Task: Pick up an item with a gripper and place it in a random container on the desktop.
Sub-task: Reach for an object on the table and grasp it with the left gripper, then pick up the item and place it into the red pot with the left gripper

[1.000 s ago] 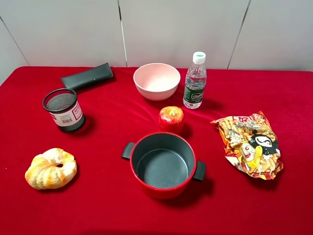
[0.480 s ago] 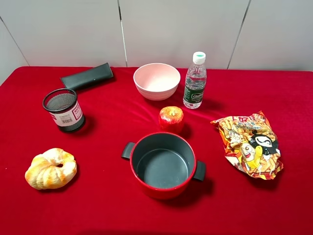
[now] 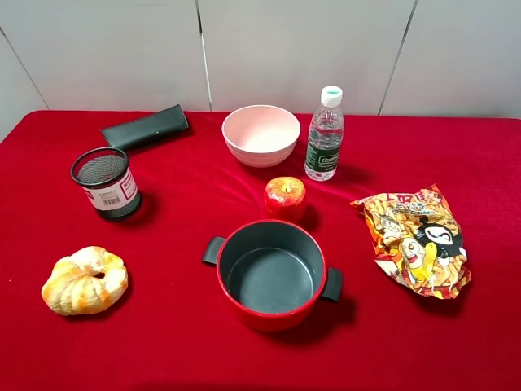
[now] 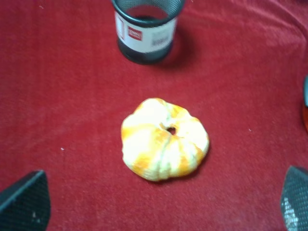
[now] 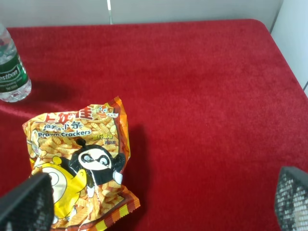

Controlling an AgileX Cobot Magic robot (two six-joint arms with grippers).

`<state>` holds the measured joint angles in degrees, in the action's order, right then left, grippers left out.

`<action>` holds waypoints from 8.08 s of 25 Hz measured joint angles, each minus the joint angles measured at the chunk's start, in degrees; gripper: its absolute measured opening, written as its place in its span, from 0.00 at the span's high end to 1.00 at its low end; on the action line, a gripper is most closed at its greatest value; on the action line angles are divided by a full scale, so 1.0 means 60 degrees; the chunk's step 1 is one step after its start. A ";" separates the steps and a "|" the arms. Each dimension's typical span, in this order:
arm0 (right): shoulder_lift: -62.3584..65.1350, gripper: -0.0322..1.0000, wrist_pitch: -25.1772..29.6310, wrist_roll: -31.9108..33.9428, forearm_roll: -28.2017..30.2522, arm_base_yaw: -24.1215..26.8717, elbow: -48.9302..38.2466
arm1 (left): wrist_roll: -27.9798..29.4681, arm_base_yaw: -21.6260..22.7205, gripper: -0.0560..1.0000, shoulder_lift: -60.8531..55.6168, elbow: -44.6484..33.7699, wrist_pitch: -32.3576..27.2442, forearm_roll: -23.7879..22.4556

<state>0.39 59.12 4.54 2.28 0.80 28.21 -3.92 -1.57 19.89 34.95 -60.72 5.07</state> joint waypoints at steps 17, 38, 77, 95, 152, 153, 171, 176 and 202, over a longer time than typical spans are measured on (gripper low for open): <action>0.0000 0.30 0.0000 0.0000 0.0000 0.0000 0.0000 | -0.1983 0.0000 0.06 0.4782 0.1892 0.0055 0.1450; 0.0000 0.30 0.0000 0.0000 0.0000 0.0000 0.0000 | -0.2460 -0.2793 0.07 0.8735 0.3892 0.1269 0.1825; 0.0000 0.30 0.0000 0.0000 0.0000 0.0000 0.0000 | -0.0663 -0.7229 0.08 1.4776 0.8539 0.0808 -0.0562; 0.0000 0.30 0.0000 0.0000 0.0000 0.0000 0.0000 | -0.0529 -0.7663 0.09 1.5941 0.8598 0.1884 -0.1091; 0.0000 0.30 0.0000 0.0000 -0.0169 0.0000 0.0000 | 0.0407 -0.7663 0.27 1.8359 0.9366 0.4783 -0.1861; 0.0000 0.30 0.0000 0.0000 -0.0169 0.0000 0.0000 | 0.0407 -0.7663 0.27 1.8359 0.9366 0.4783 -0.1861; 0.0000 0.30 0.0000 0.0000 -0.0169 0.0000 0.0000 | 0.0500 -0.7663 0.27 1.8349 0.9420 0.4671 -0.1861; 0.0000 0.30 0.0000 0.0000 -0.0169 0.0000 0.0000 | 0.0507 -0.7663 0.27 1.8349 0.9940 0.3993 -0.1850; 0.0000 0.30 0.0000 0.0000 -0.0169 0.0000 0.0000 | 0.0527 -0.7663 0.27 1.6999 1.1201 0.0927 -0.1799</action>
<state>0.39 59.12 4.54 1.27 0.80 28.21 -0.75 -47.55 121.88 102.16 -55.16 -5.72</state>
